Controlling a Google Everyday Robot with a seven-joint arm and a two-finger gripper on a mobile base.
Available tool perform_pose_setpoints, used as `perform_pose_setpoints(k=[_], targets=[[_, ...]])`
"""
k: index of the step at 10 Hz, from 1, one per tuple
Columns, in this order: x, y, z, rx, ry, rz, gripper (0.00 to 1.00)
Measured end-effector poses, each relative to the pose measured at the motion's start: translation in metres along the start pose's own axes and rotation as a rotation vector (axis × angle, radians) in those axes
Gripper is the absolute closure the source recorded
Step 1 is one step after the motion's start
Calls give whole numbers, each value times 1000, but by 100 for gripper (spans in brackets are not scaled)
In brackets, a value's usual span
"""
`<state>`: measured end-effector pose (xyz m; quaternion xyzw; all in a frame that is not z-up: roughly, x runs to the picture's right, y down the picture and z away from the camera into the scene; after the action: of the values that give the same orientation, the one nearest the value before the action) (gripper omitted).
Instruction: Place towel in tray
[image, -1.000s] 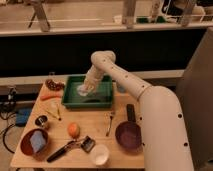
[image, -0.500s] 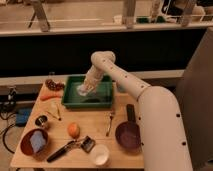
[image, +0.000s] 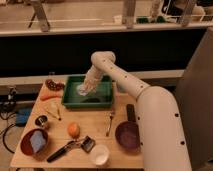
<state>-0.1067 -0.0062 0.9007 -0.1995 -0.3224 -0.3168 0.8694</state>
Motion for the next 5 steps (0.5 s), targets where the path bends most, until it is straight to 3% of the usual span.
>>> perform_pose_setpoints(k=[3, 5], targets=[[1, -2, 1, 4, -1, 4, 68], [2, -2, 2, 6, -1, 7, 60]])
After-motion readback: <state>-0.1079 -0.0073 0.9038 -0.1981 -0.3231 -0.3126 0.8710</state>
